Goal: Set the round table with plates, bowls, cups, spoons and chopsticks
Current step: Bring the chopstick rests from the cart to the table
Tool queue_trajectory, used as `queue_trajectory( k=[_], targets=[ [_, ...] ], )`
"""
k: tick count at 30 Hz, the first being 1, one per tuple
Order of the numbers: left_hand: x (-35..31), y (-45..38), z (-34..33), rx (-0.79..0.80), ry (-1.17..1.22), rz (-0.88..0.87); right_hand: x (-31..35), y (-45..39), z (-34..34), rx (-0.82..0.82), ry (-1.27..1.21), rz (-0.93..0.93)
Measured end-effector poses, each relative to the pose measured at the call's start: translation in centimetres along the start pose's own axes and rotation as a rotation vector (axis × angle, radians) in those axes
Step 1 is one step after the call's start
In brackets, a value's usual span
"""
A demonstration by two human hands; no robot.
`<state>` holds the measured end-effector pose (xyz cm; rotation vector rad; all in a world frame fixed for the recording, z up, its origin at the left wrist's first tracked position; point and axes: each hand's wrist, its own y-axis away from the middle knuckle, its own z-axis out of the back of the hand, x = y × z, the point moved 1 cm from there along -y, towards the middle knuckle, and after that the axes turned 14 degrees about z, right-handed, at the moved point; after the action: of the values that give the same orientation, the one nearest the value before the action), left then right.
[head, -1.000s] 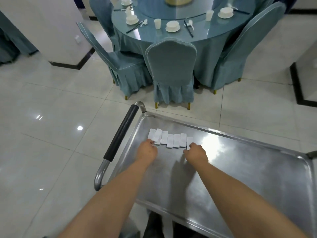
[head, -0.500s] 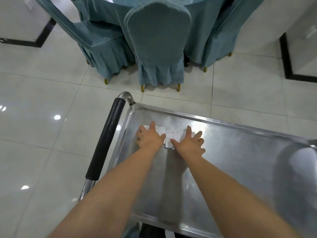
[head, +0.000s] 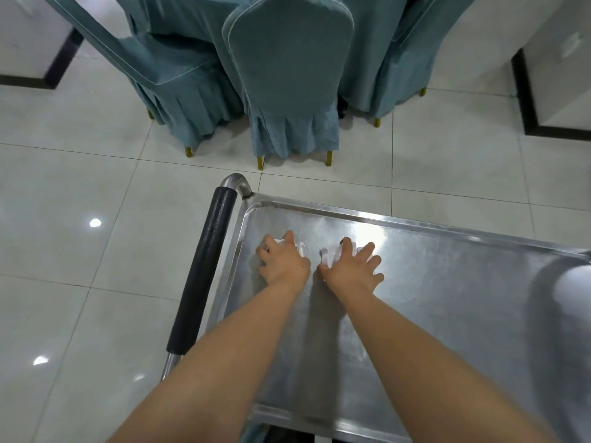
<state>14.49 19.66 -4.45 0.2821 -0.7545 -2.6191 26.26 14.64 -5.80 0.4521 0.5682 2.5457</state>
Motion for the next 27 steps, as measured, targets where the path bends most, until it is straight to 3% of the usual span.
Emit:
queue_trajectory(
  k=[11, 16, 19, 27],
  targets=[
    [1.8, 0.5, -1.3, 0.104, 0.155, -0.002, -0.6, 1.0, -0.7, -0.031, 0.035, 0.011],
    [2.6, 0.9, -1.5, 0.067, 0.056, -0.131, -0.9, 2.4, -1.5, -0.076, -0.094, 0.089],
    [2.8, 1.1, -1.7, 0.038, -0.023, -0.185, -0.5, 2.9, -2.2, -0.106, -0.046, 0.125],
    [3.2, 1.5, -3.2, 0.021, 0.049, -0.151, 1.1, 3.0, -3.0, -0.137, 0.080, 0.125]
  ],
)
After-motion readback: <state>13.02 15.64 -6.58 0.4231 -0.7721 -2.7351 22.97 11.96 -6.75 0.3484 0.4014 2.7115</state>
